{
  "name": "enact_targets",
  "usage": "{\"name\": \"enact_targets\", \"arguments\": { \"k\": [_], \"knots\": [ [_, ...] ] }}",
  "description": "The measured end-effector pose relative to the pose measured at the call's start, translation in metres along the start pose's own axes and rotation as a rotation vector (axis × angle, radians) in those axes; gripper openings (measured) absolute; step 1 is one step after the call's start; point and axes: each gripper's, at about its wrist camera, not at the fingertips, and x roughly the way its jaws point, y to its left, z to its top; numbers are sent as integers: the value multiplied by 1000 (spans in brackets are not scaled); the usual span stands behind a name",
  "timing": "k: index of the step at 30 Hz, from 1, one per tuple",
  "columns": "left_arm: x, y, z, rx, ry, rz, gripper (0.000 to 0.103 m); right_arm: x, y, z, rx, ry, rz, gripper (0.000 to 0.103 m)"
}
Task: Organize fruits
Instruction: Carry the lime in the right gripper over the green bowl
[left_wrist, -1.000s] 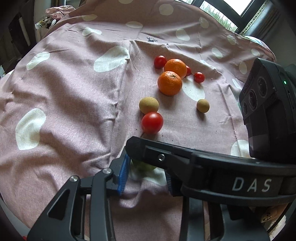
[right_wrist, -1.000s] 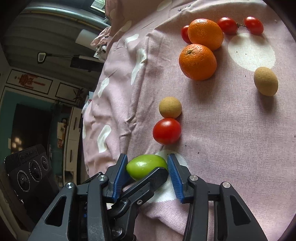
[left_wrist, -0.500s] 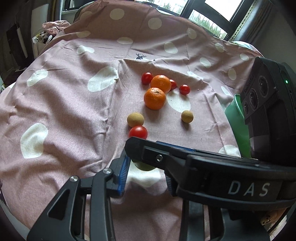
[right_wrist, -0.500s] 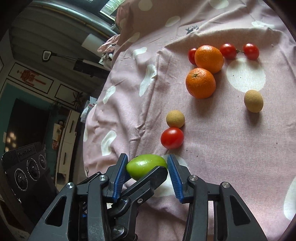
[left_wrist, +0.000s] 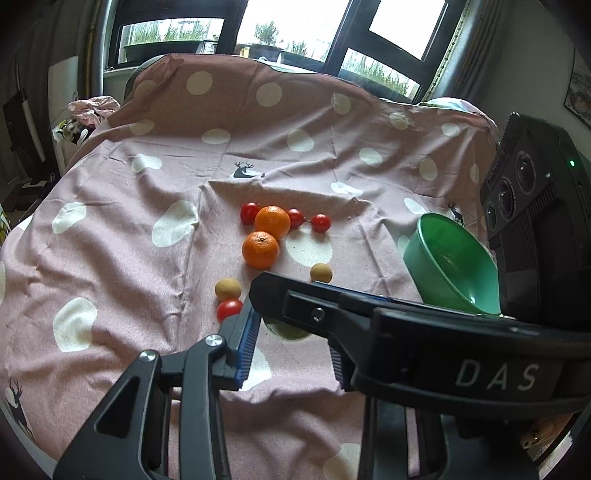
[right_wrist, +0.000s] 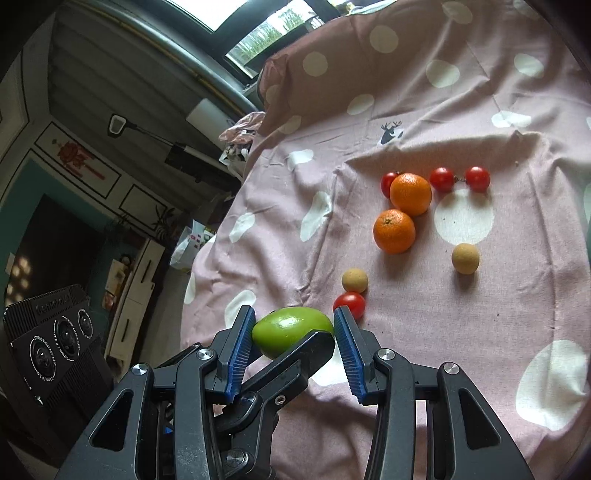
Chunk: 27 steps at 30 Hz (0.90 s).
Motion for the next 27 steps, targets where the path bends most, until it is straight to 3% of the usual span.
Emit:
{"name": "enact_targets", "arguments": {
  "k": [16, 27],
  "knots": [
    [-16, -70, 24, 135, -93, -69, 32, -79, -11, 7, 5, -183, -22, 47],
    [-7, -132, 38, 244, -104, -140, 32, -137, -42, 10, 64, -309, -50, 47]
  ]
}}
